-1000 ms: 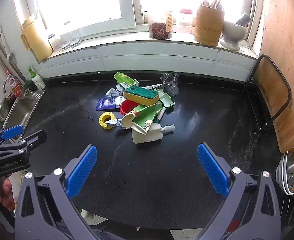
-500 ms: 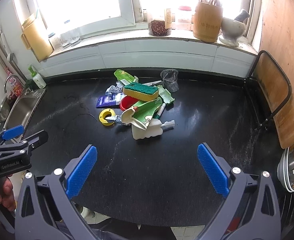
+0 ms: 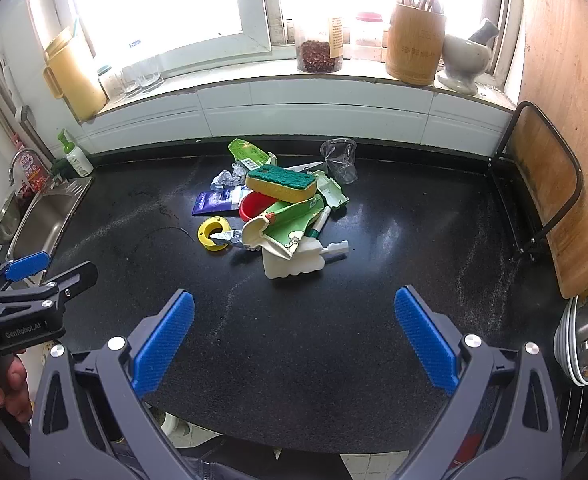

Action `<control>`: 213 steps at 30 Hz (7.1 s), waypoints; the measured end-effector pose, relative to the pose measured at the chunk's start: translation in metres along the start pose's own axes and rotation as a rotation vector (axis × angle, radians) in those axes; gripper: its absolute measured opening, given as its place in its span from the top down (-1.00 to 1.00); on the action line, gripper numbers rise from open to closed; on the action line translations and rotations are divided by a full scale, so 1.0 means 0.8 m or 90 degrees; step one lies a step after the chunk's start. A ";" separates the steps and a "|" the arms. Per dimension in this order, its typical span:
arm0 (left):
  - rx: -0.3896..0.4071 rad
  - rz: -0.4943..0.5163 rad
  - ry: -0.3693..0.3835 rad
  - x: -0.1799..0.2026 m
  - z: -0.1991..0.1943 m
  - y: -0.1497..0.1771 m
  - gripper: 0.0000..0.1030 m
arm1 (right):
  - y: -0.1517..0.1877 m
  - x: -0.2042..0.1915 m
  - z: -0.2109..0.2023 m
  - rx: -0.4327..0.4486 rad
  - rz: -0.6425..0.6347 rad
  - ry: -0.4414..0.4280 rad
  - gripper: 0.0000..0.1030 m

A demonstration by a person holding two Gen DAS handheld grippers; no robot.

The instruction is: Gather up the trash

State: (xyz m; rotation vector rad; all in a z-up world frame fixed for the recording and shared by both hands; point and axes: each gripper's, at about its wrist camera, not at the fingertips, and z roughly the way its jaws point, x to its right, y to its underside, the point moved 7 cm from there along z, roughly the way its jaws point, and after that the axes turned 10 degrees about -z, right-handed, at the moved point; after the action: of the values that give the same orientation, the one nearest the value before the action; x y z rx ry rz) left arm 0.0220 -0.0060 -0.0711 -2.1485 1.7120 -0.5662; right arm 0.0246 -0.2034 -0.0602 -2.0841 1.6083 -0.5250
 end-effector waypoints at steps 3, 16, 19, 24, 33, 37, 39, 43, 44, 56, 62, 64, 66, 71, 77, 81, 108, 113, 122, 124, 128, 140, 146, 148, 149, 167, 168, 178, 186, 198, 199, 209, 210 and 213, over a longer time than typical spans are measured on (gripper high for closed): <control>-0.002 0.000 -0.001 0.000 0.001 -0.001 -0.88 | 0.001 -0.001 0.000 -0.002 -0.001 -0.001 -0.89; -0.007 -0.001 -0.004 -0.001 0.009 -0.004 -0.88 | -0.002 0.001 0.007 -0.005 -0.004 -0.005 -0.89; -0.010 0.001 -0.005 0.000 0.011 -0.004 -0.88 | -0.005 0.002 0.009 -0.007 -0.004 -0.007 -0.89; -0.013 -0.001 -0.005 -0.001 0.014 -0.005 -0.88 | -0.007 0.004 0.011 -0.009 -0.005 -0.007 -0.89; -0.022 -0.001 -0.006 0.000 0.023 -0.007 -0.88 | -0.009 0.008 0.023 -0.015 -0.004 -0.006 -0.89; -0.026 -0.001 -0.006 0.000 0.029 -0.007 -0.88 | -0.007 0.012 0.028 -0.018 -0.001 -0.008 -0.89; -0.030 -0.001 -0.006 -0.001 0.033 -0.009 -0.88 | -0.008 0.014 0.032 -0.020 -0.001 -0.010 -0.89; -0.043 -0.002 -0.022 -0.006 0.060 -0.016 -0.88 | -0.009 0.020 0.046 -0.026 0.000 -0.008 -0.89; -0.049 -0.002 -0.022 -0.005 0.068 -0.017 -0.88 | -0.010 0.023 0.050 -0.028 0.000 -0.009 -0.89; -0.111 -0.012 -0.034 -0.009 0.231 -0.064 -0.88 | -0.045 0.082 0.156 -0.057 0.003 -0.017 -0.89; -0.148 -0.009 -0.014 -0.008 0.295 -0.068 -0.87 | -0.068 0.110 0.231 -0.086 -0.013 -0.027 -0.89; -0.151 0.012 -0.028 -0.006 0.311 -0.063 -0.87 | -0.076 0.117 0.257 -0.096 -0.016 -0.027 -0.89; -0.153 0.017 -0.033 -0.005 0.322 -0.059 -0.81 | -0.087 0.124 0.284 -0.103 -0.017 -0.033 -0.89; -0.145 0.027 -0.032 -0.005 0.335 -0.051 -0.52 | -0.112 0.139 0.349 -0.121 -0.031 -0.043 -0.78; -0.116 0.040 -0.025 0.005 0.328 -0.055 0.29 | -0.153 0.151 0.387 -0.112 -0.028 -0.067 -0.73; -0.127 0.029 0.007 0.015 0.326 -0.057 0.72 | -0.169 0.144 0.409 -0.129 -0.040 -0.089 -0.37; -0.031 -0.064 -0.003 -0.023 0.133 -0.007 0.73 | -0.139 0.015 0.173 -0.009 -0.192 -0.145 0.29; -0.002 -0.174 -0.053 -0.132 0.073 0.065 0.73 | -0.091 -0.167 0.139 -0.027 -0.324 -0.284 0.29; -0.002 -0.438 -0.202 -0.370 -0.011 0.280 0.73 | 0.066 -0.531 0.074 -0.122 -0.564 -0.534 0.28; 0.002 -0.488 -0.219 -0.416 -0.017 0.336 0.73 | 0.105 -0.602 0.062 -0.143 -0.609 -0.572 0.28; 0.004 -0.555 -0.236 -0.490 0.000 0.426 0.73 | 0.193 -0.719 0.077 -0.199 -0.678 -0.599 0.28; -0.008 -0.679 -0.173 -0.598 0.139 0.533 0.72 | 0.353 -0.864 0.259 -0.356 -0.718 -0.519 0.20; 0.007 -0.714 -0.196 -0.604 0.141 0.545 -0.58 | 0.356 -0.871 0.275 -0.360 -0.710 -0.513 -0.69; -0.005 -0.704 -0.204 -0.600 0.136 0.543 -0.58 | 0.348 -0.866 0.259 -0.349 -0.719 -0.522 -0.69; -0.009 -0.692 -0.208 -0.594 0.129 0.540 -0.58 | 0.340 -0.859 0.246 -0.339 -0.727 -0.526 -0.69; 0.047 -0.268 -0.093 -0.310 -0.006 0.199 -0.87 | -0.025 -0.376 0.044 -0.013 -0.373 -0.289 -0.84; 0.053 -0.228 -0.058 -0.277 0.002 0.168 -0.87 | -0.035 -0.340 0.043 -0.003 -0.342 -0.258 -0.84; 0.061 0.073 0.096 -0.032 0.041 0.043 -0.87 | -0.043 -0.024 0.008 0.049 -0.036 -0.074 -0.84; 0.038 0.164 0.119 0.045 0.061 0.033 -0.87 | -0.030 0.030 0.018 0.034 0.002 -0.061 -0.84; 0.016 0.170 0.103 0.034 0.124 -0.011 -0.87 | -0.065 0.056 0.085 -0.003 -0.022 -0.081 -0.84; 0.012 0.173 0.096 0.031 0.135 -0.020 -0.87 | -0.069 0.060 0.095 -0.009 -0.022 -0.080 -0.84; -0.022 0.166 0.100 0.040 0.248 -0.123 -0.87 | -0.104 0.101 0.231 -0.073 -0.045 -0.082 -0.84; -0.026 0.170 0.104 0.045 0.264 -0.133 -0.87 | -0.108 0.105 0.249 -0.080 -0.057 -0.082 -0.82; -0.046 0.186 0.115 0.058 0.309 -0.156 -0.87 | -0.113 0.115 0.291 -0.104 -0.077 -0.079 -0.73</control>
State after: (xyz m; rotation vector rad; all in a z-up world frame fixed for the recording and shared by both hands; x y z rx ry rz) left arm 0.2601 -0.0207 -0.2190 -1.8905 2.1257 -0.6403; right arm 0.2480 -0.2450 -0.1991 -2.2962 1.5063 -0.3046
